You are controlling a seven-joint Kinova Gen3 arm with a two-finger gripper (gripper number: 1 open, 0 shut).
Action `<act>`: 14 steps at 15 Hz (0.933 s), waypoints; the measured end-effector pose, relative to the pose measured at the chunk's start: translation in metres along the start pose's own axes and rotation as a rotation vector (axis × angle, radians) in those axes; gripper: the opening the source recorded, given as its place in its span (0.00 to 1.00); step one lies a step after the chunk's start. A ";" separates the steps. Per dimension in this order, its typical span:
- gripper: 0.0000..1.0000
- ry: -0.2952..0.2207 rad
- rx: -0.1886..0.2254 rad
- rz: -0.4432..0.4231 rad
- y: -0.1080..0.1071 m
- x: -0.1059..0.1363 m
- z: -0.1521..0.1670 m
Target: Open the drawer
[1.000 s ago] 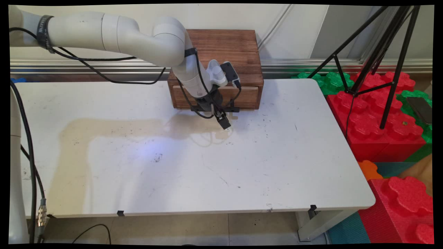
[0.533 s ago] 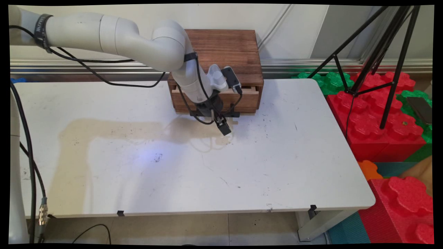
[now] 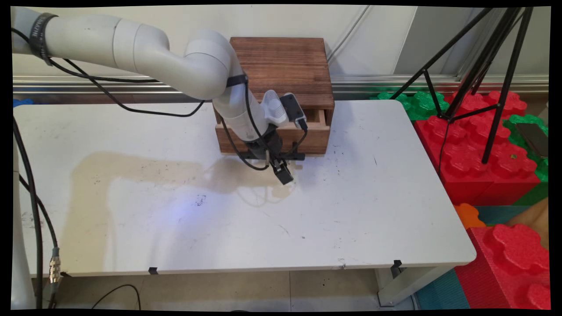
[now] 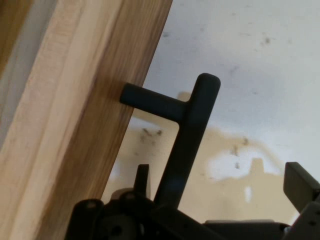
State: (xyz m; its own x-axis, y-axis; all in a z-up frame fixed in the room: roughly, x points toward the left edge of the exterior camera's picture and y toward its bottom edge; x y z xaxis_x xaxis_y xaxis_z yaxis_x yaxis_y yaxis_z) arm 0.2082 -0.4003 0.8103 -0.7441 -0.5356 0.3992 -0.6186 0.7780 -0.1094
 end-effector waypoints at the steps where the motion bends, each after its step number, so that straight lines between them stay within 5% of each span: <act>1: 1.00 -0.001 -0.007 -0.001 0.005 -0.001 -0.002; 14: 1.00 -0.021 -0.100 -0.019 0.071 -0.015 -0.021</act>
State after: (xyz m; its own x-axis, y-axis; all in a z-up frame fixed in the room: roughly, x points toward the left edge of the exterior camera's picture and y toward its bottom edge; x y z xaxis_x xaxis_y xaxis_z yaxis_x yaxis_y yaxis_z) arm 0.1810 -0.3304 0.8154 -0.7380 -0.5567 0.3813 -0.6054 0.7958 -0.0100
